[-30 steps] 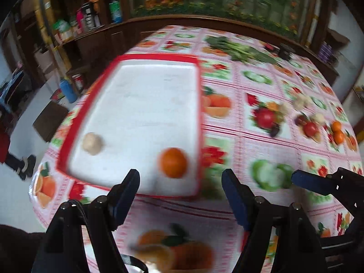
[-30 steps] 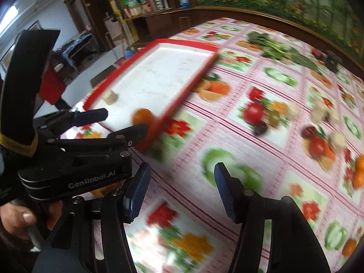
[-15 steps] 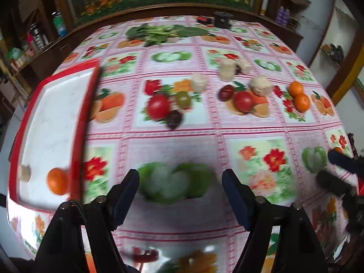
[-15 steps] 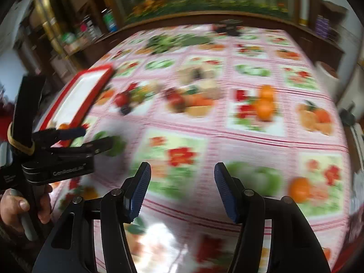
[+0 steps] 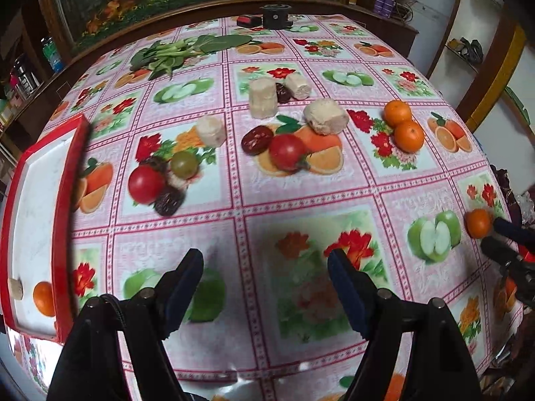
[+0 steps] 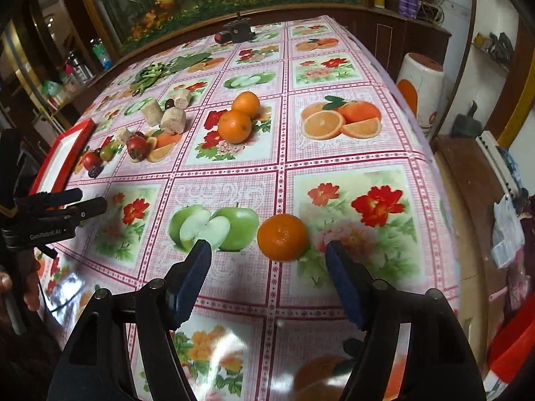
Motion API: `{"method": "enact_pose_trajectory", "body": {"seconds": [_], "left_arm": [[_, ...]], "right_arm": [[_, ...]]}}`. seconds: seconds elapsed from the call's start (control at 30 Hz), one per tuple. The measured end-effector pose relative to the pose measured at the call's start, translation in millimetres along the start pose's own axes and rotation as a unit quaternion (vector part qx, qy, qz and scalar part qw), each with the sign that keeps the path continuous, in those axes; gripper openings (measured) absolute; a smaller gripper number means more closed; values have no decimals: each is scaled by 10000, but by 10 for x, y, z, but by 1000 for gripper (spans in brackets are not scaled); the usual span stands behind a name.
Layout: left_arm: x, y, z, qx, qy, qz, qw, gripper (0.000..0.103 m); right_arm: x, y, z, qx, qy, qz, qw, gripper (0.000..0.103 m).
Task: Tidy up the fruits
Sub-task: 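Move both open tools back over the fruits on the tablecloth, then grasp another orange with the right tool while the left tool grasps a red tomato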
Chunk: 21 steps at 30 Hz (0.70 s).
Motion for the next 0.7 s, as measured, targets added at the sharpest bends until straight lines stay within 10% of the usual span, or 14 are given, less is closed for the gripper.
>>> {"method": "enact_pose_trajectory", "body": {"seconds": [0.27,0.7], "left_arm": [[98,297,-122,-132,-324,349,9988,80],[179,610,-483,-392,-539,1099,9917,74]], "right_arm": [[8,40,-201,-133,-120,367,9992,41],[24,43,-208,-35,27,543,9985,41]]}}
Point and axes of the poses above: each gripper's, at about its wrist camera, not at the fingertips, and z roughly against the way its jaws point, x to its right, y to its top, the point moved 2 cm from there along -z, roughly the way its jaws point, and after that the axes turned 15 degrees about y, right-handed, at the moved point
